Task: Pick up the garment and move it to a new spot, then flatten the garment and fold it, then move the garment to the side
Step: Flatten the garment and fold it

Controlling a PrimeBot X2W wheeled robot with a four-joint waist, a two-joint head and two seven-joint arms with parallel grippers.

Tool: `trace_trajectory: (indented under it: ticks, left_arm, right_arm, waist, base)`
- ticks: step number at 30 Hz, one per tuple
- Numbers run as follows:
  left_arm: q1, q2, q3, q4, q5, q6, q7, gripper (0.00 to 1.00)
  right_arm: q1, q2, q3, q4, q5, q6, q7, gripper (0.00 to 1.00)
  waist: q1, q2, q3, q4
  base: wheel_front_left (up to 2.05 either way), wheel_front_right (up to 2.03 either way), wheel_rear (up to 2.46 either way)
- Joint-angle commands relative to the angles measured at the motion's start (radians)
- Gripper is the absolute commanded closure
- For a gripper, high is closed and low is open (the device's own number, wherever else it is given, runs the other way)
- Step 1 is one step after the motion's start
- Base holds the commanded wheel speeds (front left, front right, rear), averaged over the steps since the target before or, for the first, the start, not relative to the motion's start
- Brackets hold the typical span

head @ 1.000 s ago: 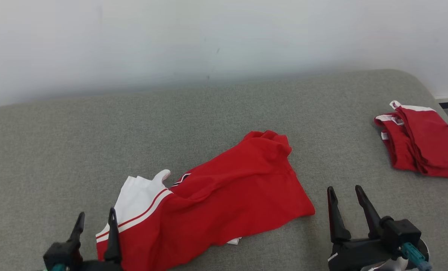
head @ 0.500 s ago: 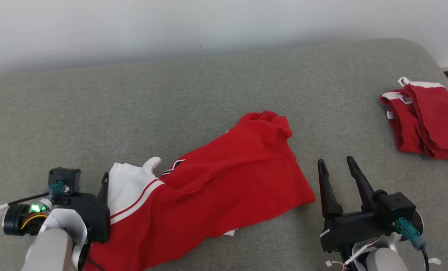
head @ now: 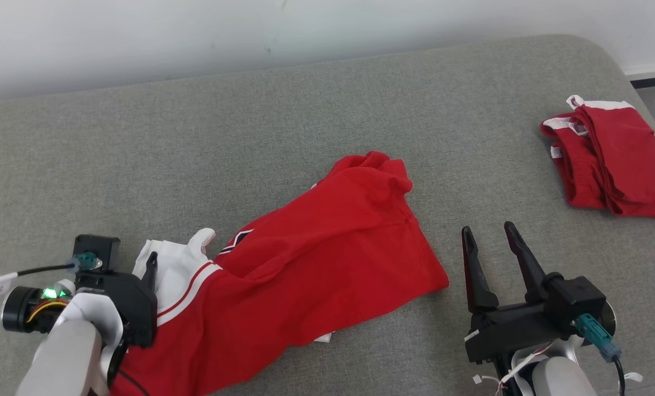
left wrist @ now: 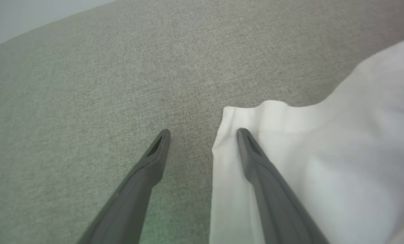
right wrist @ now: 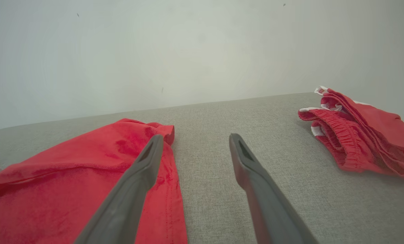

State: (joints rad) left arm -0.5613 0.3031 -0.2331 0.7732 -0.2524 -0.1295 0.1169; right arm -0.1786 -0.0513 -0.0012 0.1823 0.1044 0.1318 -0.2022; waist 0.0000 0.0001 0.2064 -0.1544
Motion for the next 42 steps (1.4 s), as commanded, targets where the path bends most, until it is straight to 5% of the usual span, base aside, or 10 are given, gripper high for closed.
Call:
trace_trajectory:
  ticks: [1, 6, 7, 9, 10, 15, 29, 37, 40, 42]
  left_arm:
    - [-0.011, 0.002, -0.017, 0.019, -0.017, -0.001, 0.010, 0.00]
    - [-0.037, 0.001, -0.102, 0.053, -0.079, -0.001, 0.080, 0.00]
    - [-0.045, 0.008, -0.132, 0.057, -0.106, -0.002, 0.111, 0.21]
    - [-0.062, 0.025, -0.150, 0.055, -0.127, -0.001, 0.122, 0.81]
    - [-0.064, 0.032, -0.160, 0.058, -0.142, -0.001, 0.134, 1.00]
    - [-0.076, 0.062, -0.193, 0.055, -0.206, 0.001, 0.158, 1.00]
    - [-0.116, 0.114, -0.179, 0.028, -0.271, 0.002, 0.107, 1.00]
    - [-0.140, 0.099, -0.194, 0.011, -0.272, 0.001, 0.097, 1.00]
    - [-0.141, 0.104, -0.196, 0.010, -0.276, 0.001, 0.094, 1.00]
    - [-0.143, 0.105, -0.197, 0.008, -0.279, 0.001, 0.092, 1.00]
  right_arm:
    - [-0.009, 0.003, 0.008, -0.005, -0.006, -0.003, 0.002, 0.00]
    - [-0.018, 0.002, 0.017, -0.007, -0.012, -0.003, 0.005, 0.00]
    - [-0.024, 0.003, 0.022, -0.009, -0.015, -0.003, 0.006, 0.00]
    - [-0.034, 0.003, 0.029, -0.012, -0.020, -0.003, 0.008, 0.00]
    - [-0.041, 0.003, 0.036, -0.013, -0.024, -0.003, 0.010, 0.00]
    - [-0.109, -0.015, 0.088, 0.000, -0.031, -0.003, 0.076, 0.00]
    - [-0.343, -0.074, 0.101, 0.135, 0.064, -0.003, 0.762, 0.00]
    - [-0.367, -0.058, 0.105, 0.182, 0.007, -0.003, 0.817, 0.00]
    - [-0.372, -0.052, 0.101, 0.195, -0.032, -0.003, 0.810, 0.21]
    - [-0.373, -0.042, 0.106, 0.209, -0.040, -0.003, 0.806, 0.11]
  waist:
    - [0.0000, -0.0001, 0.003, -0.003]
    - [0.0000, -0.0001, 0.003, -0.009]
    - [0.0000, -0.0001, 0.005, -0.011]
    - [0.0000, -0.0001, 0.009, -0.014]
    - [0.0000, -0.0001, 0.012, -0.015]
    - [0.0000, -0.0001, 0.031, -0.023]
    - [0.0000, -0.0001, 0.066, 0.027]
    - [0.0000, -0.0001, 0.086, 0.055]
    - [0.0000, -0.0001, 0.091, 0.056]
    - [0.0000, -0.0001, 0.096, 0.055]
  base:
    - [0.00, 0.00, 0.00]
    - [0.00, 0.00, 0.00]
    - [0.00, 0.00, 0.00]
    - [0.00, 0.00, 0.00]
    - [0.00, 0.00, 0.00]
    - [0.00, 0.00, 0.00]
    - [0.00, 0.00, 0.00]
    - [0.00, 0.00, 0.00]
    - [0.00, 0.00, 0.00]
    - [0.00, 0.00, 0.00]
